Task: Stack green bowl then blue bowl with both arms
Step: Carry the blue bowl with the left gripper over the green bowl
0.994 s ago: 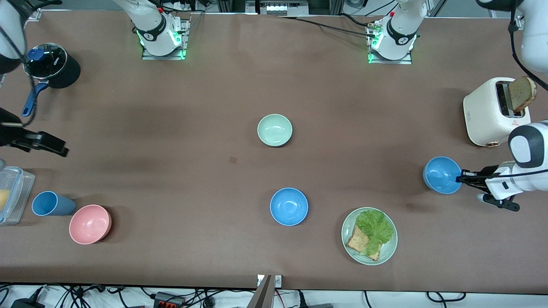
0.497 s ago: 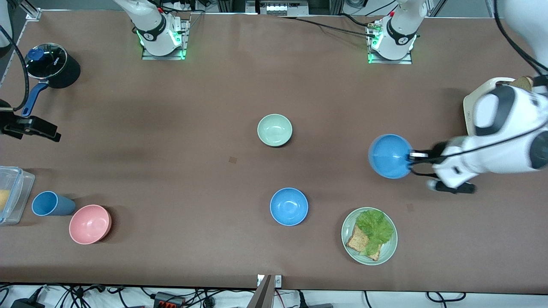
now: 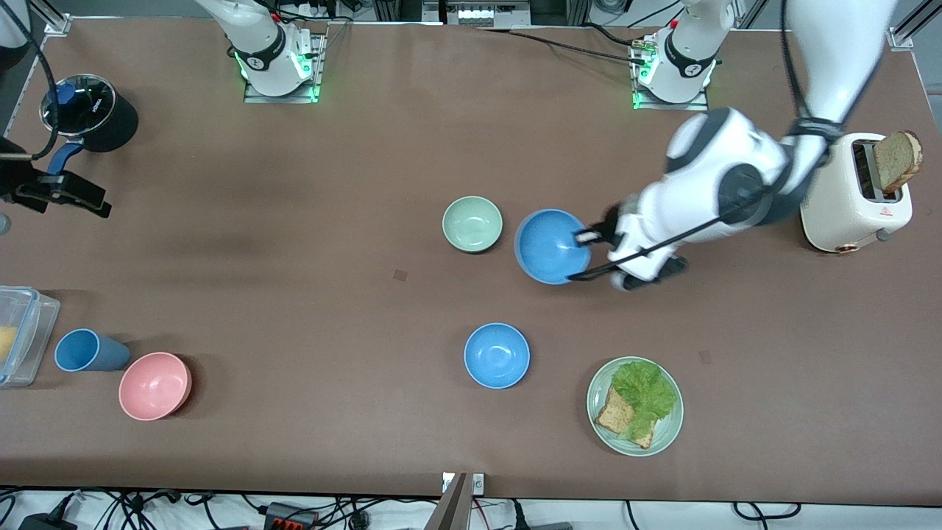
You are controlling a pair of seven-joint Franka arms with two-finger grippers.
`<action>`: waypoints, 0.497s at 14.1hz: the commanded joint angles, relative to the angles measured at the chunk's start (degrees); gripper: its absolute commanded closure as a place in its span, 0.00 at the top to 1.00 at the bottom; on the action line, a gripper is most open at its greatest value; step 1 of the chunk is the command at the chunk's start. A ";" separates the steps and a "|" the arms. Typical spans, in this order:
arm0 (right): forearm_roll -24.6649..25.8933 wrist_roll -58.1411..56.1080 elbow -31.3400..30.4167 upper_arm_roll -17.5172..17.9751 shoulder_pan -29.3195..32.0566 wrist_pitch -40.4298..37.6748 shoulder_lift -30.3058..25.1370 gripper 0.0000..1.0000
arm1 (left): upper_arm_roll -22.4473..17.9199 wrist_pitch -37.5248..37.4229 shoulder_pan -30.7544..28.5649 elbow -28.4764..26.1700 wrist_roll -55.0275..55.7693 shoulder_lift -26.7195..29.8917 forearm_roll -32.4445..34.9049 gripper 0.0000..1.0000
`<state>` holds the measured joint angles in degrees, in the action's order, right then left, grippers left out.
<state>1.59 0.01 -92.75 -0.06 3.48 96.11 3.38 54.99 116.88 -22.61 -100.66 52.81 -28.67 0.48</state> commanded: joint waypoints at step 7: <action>0.25 -1.86 -6.74 0.24 0.56 3.13 -5.22 1.00 | 0.12 16.09 10.56 -8.85 20.66 -1.47 9.97 0.00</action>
<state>1.59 -0.57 -97.94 -0.06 3.50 98.52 -0.40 55.50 131.01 -13.01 -109.10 71.44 -29.49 8.78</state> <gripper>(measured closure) 0.000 0.956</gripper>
